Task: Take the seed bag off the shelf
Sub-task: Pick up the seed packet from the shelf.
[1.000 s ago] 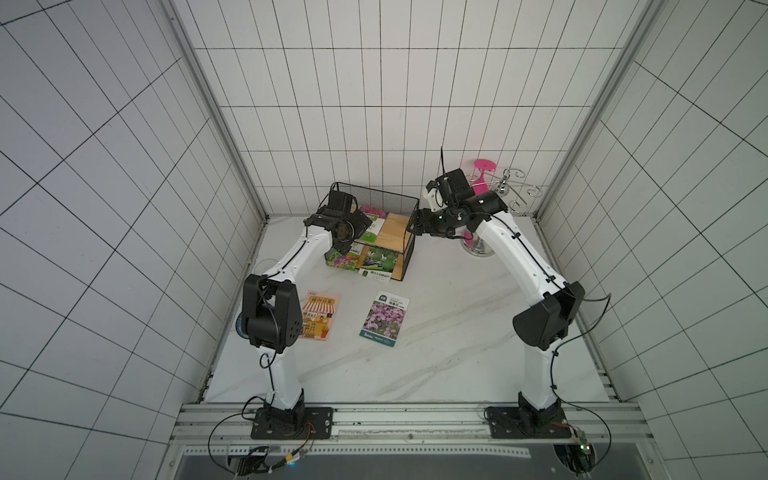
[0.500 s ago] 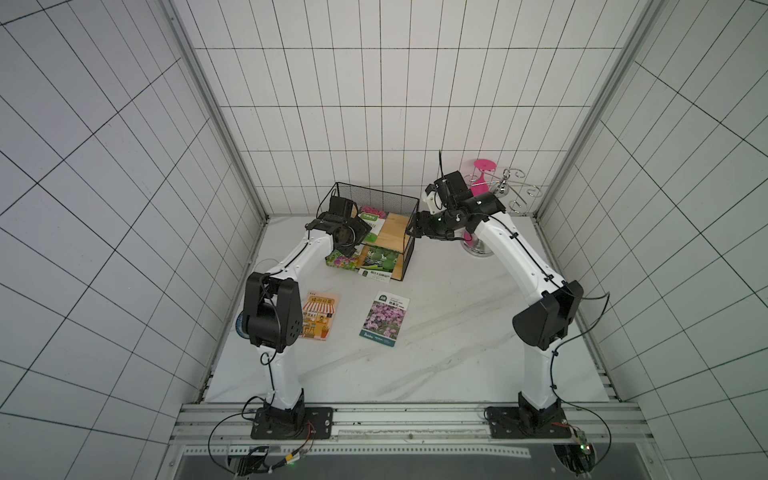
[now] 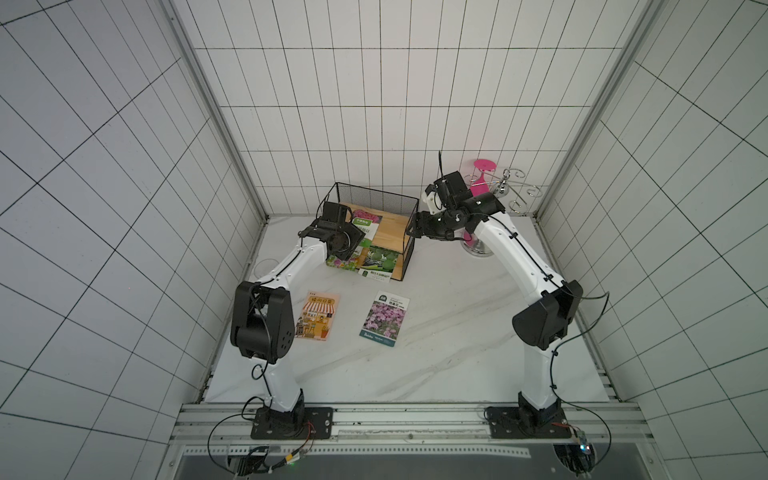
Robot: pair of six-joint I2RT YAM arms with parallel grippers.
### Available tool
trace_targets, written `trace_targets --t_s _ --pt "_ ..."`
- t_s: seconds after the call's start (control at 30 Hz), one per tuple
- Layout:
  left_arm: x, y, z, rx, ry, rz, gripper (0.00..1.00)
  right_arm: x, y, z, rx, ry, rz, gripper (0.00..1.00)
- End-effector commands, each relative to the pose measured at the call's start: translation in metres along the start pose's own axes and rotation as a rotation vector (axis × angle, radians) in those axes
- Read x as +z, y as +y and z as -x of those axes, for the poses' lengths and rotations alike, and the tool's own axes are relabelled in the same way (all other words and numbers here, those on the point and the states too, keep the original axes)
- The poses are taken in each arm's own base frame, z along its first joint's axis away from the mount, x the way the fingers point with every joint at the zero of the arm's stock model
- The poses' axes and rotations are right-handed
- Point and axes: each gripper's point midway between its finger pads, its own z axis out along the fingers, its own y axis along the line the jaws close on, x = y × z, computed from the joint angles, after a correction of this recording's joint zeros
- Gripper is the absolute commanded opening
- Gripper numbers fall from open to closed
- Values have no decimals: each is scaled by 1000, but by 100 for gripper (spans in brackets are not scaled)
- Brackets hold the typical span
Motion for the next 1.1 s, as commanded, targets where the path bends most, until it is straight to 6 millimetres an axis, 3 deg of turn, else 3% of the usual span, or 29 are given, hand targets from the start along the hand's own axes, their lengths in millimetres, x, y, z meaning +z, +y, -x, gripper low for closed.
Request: trace_targets --t_s 0.0,0.17,0.4,0.57,0.83,0.97,1.07 --pt "-1 19 0 9 -3 75 50 5 -6 -2 17 15 -12 72" --pt "3 20 1 9 8 73 30 5 -7 -6 19 23 -14 72" --pt "-8 14 3 21 -8 51 23 2 -5 -5 18 15 -17 72" --pt "-21 11 4 37 -24 43 0 0 -5 -4 18 8 -23 72" --pt "-42 3 4 85 -36 5 0 -7 -6 -5 17 -1 -35 72" --pt "-70 -8 -3 138 -44 -54 0 -18 -7 -4 5 -15 -52 72" --pt "-93 -3 -15 154 -37 -88 0 -26 -9 -3 3 -25 -58 72"
